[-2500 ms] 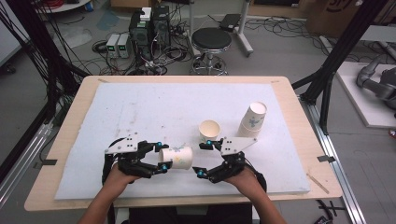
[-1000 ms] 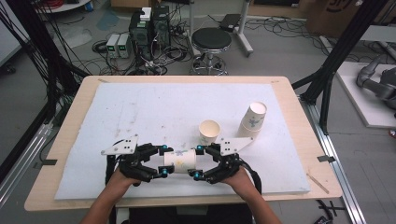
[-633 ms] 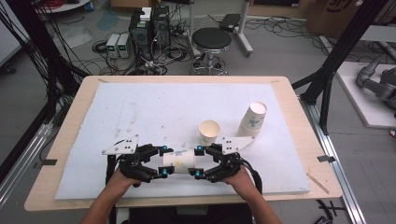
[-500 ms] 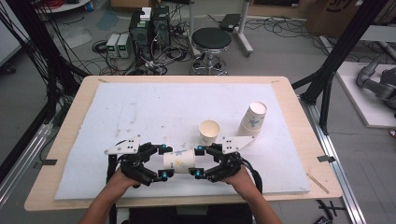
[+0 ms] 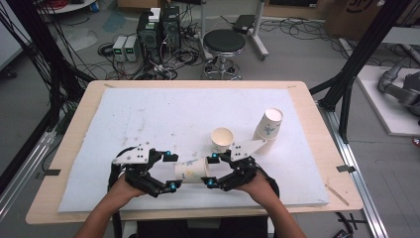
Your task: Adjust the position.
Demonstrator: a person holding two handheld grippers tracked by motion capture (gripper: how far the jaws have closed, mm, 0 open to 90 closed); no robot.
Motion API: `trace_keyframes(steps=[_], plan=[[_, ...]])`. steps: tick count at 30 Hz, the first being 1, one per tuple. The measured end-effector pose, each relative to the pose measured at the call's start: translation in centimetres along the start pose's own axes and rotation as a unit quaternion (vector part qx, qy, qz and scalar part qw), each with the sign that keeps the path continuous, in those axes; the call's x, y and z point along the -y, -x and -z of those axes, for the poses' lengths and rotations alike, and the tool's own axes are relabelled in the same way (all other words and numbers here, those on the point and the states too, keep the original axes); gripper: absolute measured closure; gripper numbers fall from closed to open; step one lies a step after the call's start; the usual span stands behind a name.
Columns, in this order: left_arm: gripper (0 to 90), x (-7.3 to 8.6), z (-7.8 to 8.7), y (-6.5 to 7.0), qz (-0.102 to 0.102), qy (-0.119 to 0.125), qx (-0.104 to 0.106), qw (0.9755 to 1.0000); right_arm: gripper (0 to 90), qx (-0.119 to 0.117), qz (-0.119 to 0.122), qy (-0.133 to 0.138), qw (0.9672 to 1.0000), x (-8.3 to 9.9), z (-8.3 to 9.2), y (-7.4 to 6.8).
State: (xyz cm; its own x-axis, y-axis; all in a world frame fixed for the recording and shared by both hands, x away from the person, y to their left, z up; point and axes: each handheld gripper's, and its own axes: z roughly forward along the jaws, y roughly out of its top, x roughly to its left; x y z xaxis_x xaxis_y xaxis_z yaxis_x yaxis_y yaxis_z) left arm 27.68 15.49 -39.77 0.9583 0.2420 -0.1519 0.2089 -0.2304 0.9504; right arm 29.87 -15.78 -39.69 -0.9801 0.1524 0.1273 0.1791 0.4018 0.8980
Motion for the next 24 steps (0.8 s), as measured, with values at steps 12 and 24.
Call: trace_keyframes(steps=[12, 24], plan=[[16.1, -0.9, -0.3, 0.2, -0.033, -0.077, -0.01, 0.9964, 33.0, 0.004, 0.03, -0.085, 0.9959, -2.7, -0.9, 0.1], [18.4, -1.2, -1.0, 0.2, -0.051, -0.116, -0.006, 0.9919, 33.0, 0.008, 0.054, -0.145, 0.9879, -4.4, -1.9, -0.2]])
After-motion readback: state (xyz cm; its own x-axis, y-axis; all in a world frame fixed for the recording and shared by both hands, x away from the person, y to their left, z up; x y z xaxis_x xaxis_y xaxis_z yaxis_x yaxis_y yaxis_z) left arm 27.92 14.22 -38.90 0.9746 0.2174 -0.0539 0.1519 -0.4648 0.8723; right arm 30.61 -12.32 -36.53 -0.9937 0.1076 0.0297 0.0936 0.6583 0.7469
